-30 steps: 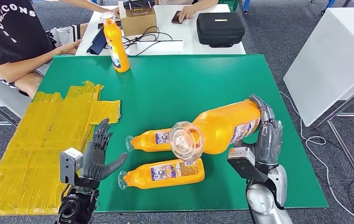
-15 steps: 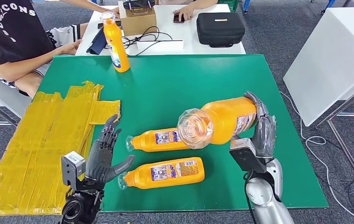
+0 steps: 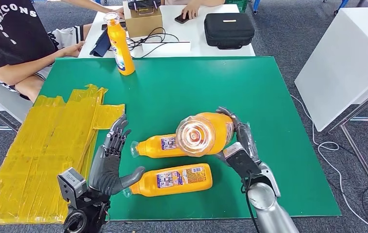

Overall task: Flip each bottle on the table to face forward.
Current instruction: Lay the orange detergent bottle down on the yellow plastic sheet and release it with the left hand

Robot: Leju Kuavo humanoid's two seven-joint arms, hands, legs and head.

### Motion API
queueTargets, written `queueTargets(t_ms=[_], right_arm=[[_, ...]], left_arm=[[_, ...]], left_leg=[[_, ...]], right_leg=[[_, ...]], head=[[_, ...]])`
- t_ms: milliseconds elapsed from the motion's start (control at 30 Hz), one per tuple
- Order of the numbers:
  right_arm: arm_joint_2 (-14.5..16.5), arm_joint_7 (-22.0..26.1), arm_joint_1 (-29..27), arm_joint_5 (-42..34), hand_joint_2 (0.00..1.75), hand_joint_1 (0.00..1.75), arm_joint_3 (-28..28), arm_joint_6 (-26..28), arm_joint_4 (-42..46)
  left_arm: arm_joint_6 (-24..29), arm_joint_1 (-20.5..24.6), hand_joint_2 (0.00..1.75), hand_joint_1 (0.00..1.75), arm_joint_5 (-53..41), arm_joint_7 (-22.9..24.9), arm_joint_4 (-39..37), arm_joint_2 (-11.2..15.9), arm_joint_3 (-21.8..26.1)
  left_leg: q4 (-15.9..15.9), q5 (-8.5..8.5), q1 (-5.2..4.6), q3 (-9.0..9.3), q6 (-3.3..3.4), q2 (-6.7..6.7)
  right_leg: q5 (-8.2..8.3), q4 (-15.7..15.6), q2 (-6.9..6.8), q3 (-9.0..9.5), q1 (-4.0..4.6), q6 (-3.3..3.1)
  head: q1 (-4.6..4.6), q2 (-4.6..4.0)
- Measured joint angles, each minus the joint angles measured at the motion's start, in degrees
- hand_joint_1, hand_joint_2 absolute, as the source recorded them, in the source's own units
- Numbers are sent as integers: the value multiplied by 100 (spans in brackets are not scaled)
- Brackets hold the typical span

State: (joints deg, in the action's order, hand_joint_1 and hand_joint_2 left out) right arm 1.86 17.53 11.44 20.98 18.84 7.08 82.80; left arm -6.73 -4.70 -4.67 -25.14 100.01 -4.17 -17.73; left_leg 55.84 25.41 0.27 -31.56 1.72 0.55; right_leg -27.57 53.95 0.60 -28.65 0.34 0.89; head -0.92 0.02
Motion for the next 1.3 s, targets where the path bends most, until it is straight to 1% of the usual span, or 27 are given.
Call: queueTargets(t_ms=[100,267,433,667,933,1133,1300], right_arm=[[45,57,171,-71,175,175,130,-252,-275],[180,65,333,-38,175,175,323,-407,-645],[349,65,396,17,175,175,523,-465,-942],[488,67,470,35,175,175,658,-490,-1204],[735,83,609,-116,175,175,796,-227,-1578],[950,-3,716,10,175,175,863,103,-1734],[1130,-53,810,23,175,175,867,159,-1816]], left_arm=[[-1,-5,175,0,6,-37,87,50,-103],[-18,12,175,0,6,-72,127,92,-250],[-5,99,175,0,6,-97,128,113,-376],[14,145,175,0,22,-103,127,143,-458],[192,212,175,0,-20,-111,128,142,-573],[345,280,175,0,-141,-111,128,125,-637],[439,311,175,0,-240,-96,128,53,-700]], left_leg=[[0,-1,0,1,0,0],[0,-2,0,1,0,0],[0,-1,0,1,0,0],[0,-1,0,1,0,-2],[0,-2,0,1,-1,-3],[0,-2,0,1,-1,-3],[0,-2,0,1,-1,-3]], right_leg=[[0,1,0,0,0,0],[0,2,0,0,-1,0],[0,1,0,-1,-1,0],[0,2,0,-1,-1,0],[0,3,0,-2,-1,0],[0,3,0,-3,-1,0],[0,3,0,-3,-1,0]], head=[[0,0],[1,0],[1,0],[1,0],[1,0],[1,0],[1,0]])
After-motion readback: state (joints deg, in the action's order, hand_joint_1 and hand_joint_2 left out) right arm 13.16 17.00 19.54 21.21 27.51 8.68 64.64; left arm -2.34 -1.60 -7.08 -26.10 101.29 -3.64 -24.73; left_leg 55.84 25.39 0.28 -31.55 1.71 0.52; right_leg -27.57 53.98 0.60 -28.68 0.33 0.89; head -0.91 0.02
